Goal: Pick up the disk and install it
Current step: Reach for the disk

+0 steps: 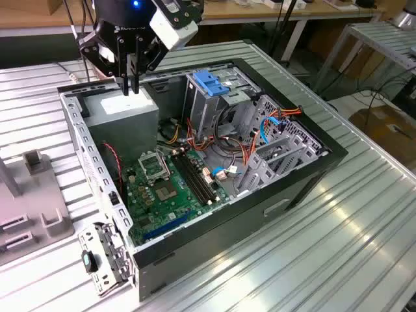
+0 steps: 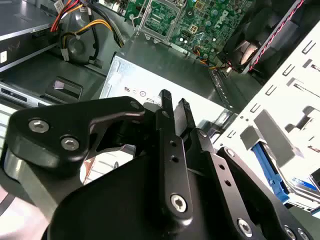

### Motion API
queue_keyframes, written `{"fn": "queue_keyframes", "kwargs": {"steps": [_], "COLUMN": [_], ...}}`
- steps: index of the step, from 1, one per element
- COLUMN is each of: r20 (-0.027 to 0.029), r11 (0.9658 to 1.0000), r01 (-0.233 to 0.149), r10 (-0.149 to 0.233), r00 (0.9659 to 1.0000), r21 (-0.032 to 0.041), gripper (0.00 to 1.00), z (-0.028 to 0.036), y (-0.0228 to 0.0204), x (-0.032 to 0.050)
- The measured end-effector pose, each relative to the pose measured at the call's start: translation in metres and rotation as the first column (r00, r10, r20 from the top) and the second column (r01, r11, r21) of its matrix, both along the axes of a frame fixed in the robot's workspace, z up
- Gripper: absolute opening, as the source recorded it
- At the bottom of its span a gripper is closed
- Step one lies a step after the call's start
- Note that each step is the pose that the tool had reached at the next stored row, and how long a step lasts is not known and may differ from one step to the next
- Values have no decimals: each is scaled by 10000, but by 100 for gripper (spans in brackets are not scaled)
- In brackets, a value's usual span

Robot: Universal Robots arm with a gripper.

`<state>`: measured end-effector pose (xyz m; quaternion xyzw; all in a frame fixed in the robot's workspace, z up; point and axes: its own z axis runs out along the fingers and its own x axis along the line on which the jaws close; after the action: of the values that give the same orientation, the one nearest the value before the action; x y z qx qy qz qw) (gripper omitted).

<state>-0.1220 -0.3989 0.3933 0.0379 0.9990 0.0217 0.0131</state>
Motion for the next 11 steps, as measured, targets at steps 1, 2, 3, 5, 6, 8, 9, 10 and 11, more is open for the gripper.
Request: {"fn": "queue_keyframes", "kwargs": {"steps": [1, 2, 3, 5, 6, 8, 9, 10, 11], "r20": [0, 0, 0, 0, 0, 0, 0, 0, 0], "r11": [10000, 10000, 10000, 10000, 10000, 10000, 10000, 10000, 10000], "r01": [0, 0, 0, 0, 0, 0, -1, 1, 2], "r10": [0, 0, 0, 0, 0, 0, 1, -1, -2], "r00": [10000, 10000, 10000, 10000, 10000, 10000, 10000, 10000, 10000], "r21": [0, 1, 0, 0, 0, 0, 0, 0, 0], "gripper": [24, 24, 24, 24, 24, 24, 24, 24, 24], "z": [0, 0, 0, 0, 0, 0, 0, 0, 0], "y": [0, 0, 0, 0, 0, 0, 0, 1, 0], "x": [0, 0, 0, 0, 0, 0, -1, -4, -7]}}
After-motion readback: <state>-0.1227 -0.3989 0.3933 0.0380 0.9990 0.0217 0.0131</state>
